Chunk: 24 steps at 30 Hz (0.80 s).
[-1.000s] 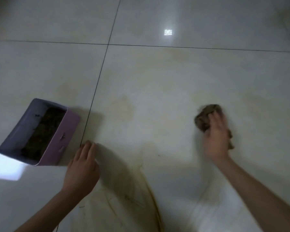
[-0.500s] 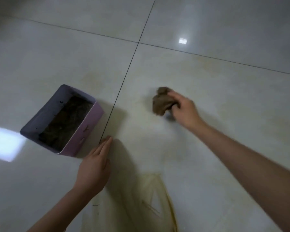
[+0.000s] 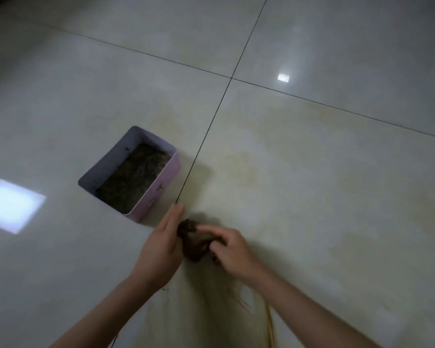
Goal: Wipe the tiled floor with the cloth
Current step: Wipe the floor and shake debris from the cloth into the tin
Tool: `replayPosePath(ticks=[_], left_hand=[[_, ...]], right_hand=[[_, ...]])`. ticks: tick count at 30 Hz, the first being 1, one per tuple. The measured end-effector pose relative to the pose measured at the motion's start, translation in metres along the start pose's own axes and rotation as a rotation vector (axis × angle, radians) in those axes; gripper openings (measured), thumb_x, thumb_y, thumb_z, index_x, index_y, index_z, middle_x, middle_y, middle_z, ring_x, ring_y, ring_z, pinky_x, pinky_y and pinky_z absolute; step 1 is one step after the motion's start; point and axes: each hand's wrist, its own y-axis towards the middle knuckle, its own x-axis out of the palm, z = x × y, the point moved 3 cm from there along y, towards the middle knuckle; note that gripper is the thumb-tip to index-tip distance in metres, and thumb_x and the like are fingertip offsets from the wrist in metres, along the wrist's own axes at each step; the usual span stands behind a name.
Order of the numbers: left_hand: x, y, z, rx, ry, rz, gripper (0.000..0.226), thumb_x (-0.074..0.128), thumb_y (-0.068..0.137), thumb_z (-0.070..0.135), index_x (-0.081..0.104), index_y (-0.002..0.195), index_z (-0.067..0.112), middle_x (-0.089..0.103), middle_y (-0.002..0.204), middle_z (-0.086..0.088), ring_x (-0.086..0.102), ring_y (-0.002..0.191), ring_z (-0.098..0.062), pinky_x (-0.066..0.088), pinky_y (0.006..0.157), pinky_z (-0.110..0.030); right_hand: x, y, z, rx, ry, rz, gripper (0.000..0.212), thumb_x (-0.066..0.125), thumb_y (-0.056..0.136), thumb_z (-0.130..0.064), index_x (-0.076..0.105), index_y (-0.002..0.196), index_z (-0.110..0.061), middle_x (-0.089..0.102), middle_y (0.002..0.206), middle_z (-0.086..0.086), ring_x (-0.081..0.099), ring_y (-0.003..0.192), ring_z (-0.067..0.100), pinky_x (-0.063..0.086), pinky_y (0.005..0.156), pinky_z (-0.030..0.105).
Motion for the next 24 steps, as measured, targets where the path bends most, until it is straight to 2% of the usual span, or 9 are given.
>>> replayPosePath(ticks=[5,7,9,11,13,16,19,21,24], left_hand=[[-0.019,-0.001,0.042,0.087,0.012,-0.057,0.055,0.045,0.095,0.002,0.035,0.148,0.014,0.04,0.149,-0.001,0.04,0.135,-0.015,0.03,0.108,-0.023],[-0.019,0.001,0.072,0.145,-0.048,-0.131,0.047,0.05,0.096,0.007,0.044,0.141,0.017,0.054,0.138,-0.001,0.054,0.12,-0.011,0.041,0.103,-0.025],[-0.014,0.0,0.109,0.212,-0.151,-0.23,0.037,0.057,0.094,0.014,0.052,0.129,0.027,0.063,0.124,0.005,0.061,0.101,0.002,0.047,0.09,-0.016],[-0.006,-0.004,0.148,0.238,-0.27,-0.359,0.034,0.064,0.09,0.03,0.054,0.122,0.036,0.063,0.117,0.015,0.061,0.095,0.008,0.048,0.08,-0.008],[0.005,-0.009,0.187,0.22,-0.391,-0.489,0.042,0.068,0.081,0.046,0.057,0.12,0.036,0.064,0.113,0.017,0.064,0.095,0.004,0.052,0.079,-0.014],[0.021,-0.01,0.23,0.13,-0.533,-0.551,0.029,0.069,0.085,0.035,0.063,0.111,0.024,0.069,0.106,0.005,0.07,0.088,-0.009,0.058,0.077,-0.027],[0.028,-0.006,0.253,0.047,-0.58,-0.546,0.012,0.058,0.095,0.017,0.063,0.096,0.006,0.072,0.096,-0.008,0.071,0.074,-0.014,0.058,0.068,-0.026],[0.027,-0.002,0.258,0.031,-0.586,-0.536,0.02,0.052,0.099,0.019,0.063,0.087,0.007,0.072,0.095,-0.008,0.071,0.079,-0.016,0.057,0.069,-0.026],[0.019,0.005,0.26,0.047,-0.632,-0.512,0.022,0.052,0.099,0.022,0.063,0.085,0.009,0.073,0.1,-0.006,0.07,0.09,-0.019,0.058,0.075,-0.03]], right_hand=[[-0.072,-0.044,-0.043,0.197,0.447,0.124,0.025,0.044,0.094,0.009,0.065,0.101,-0.004,0.067,0.073,0.007,0.062,0.059,0.016,0.048,0.052,0.022],[-0.103,-0.068,-0.055,0.215,0.511,0.204,0.021,0.047,0.097,0.001,0.067,0.099,-0.004,0.072,0.086,0.009,0.069,0.075,0.016,0.054,0.062,0.023],[-0.128,-0.093,-0.063,0.213,0.574,0.286,0.021,0.049,0.098,-0.007,0.069,0.103,-0.002,0.073,0.101,0.015,0.069,0.095,0.023,0.056,0.079,0.029],[-0.145,-0.116,-0.069,0.202,0.628,0.359,0.026,0.048,0.1,-0.014,0.068,0.108,0.0,0.071,0.109,0.018,0.066,0.105,0.029,0.052,0.092,0.037],[-0.156,-0.138,-0.072,0.175,0.65,0.383,0.031,0.045,0.102,-0.02,0.068,0.111,-0.002,0.07,0.112,0.017,0.066,0.108,0.03,0.05,0.096,0.043],[-0.166,-0.165,-0.075,0.139,0.509,0.403,0.031,0.044,0.102,-0.027,0.071,0.105,-0.012,0.073,0.102,0.008,0.069,0.096,0.02,0.056,0.083,0.038],[-0.183,-0.188,-0.077,0.157,0.211,0.57,0.027,0.051,0.099,-0.032,0.073,0.087,-0.022,0.071,0.084,-0.004,0.066,0.08,0.01,0.051,0.076,0.028],[-0.201,-0.2,-0.074,0.164,0.04,0.734,0.028,0.057,0.095,-0.031,0.07,0.074,-0.019,0.065,0.068,-0.006,0.059,0.067,0.011,0.047,0.07,0.029],[-0.218,-0.214,-0.069,0.156,0.056,0.857,0.03,0.065,0.09,-0.029,0.068,0.064,-0.014,0.059,0.059,-0.006,0.054,0.058,0.01,0.045,0.062,0.027]])
